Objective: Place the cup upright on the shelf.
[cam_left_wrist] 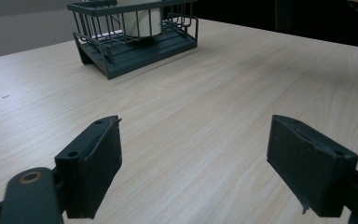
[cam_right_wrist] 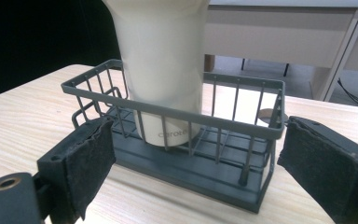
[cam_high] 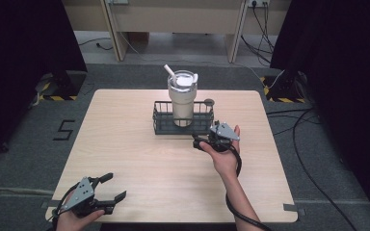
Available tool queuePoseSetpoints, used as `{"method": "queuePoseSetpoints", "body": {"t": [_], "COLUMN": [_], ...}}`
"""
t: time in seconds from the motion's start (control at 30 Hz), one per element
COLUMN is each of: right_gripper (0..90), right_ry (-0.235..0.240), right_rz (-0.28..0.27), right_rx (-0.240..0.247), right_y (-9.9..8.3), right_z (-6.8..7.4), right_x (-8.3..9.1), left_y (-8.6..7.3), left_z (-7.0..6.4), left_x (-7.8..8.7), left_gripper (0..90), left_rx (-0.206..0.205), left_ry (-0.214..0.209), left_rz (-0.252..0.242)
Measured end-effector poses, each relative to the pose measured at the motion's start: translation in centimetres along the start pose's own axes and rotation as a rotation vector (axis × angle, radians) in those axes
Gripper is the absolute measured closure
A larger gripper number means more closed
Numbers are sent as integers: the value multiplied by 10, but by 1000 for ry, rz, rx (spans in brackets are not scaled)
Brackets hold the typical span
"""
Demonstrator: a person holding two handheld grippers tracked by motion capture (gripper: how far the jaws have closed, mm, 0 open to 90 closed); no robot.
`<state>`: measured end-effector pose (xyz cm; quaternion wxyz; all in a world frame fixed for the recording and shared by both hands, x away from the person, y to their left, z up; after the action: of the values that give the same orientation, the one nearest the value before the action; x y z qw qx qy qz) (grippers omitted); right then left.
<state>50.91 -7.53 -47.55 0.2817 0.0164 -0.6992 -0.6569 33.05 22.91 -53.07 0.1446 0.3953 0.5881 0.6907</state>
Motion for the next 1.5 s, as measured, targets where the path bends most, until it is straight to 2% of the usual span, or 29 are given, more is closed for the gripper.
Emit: {"method": "queuePoseSetpoints", "body": {"t": [0.93, 1.5], "right_gripper": [114, 123], "right_ry": [-47, -78], "right_rz": [10, 27], "right_rx": [-14, -40], "right_y": [-24, -49], "right_z": [-23, -36], "right_x": [38, 62], "left_y": [0, 0], "left_z": [0, 0], "left_x": [0, -1], "left_gripper": [171, 171], "left_rx": [-1, -2], "left_ry": [3, 5], "left_rz": [0, -1]}}
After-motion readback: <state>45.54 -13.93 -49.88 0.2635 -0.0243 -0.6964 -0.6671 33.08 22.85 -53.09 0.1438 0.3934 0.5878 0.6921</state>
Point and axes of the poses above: each handheld gripper's, and its own axes: x roughly backward along the jaws, y roughly out of its top, z roughly to its left, the point moved 9 cm from there along -x, roughly forward along the jaws, and after that the axes turned 6 degrees about z, right-handed, at the moved point
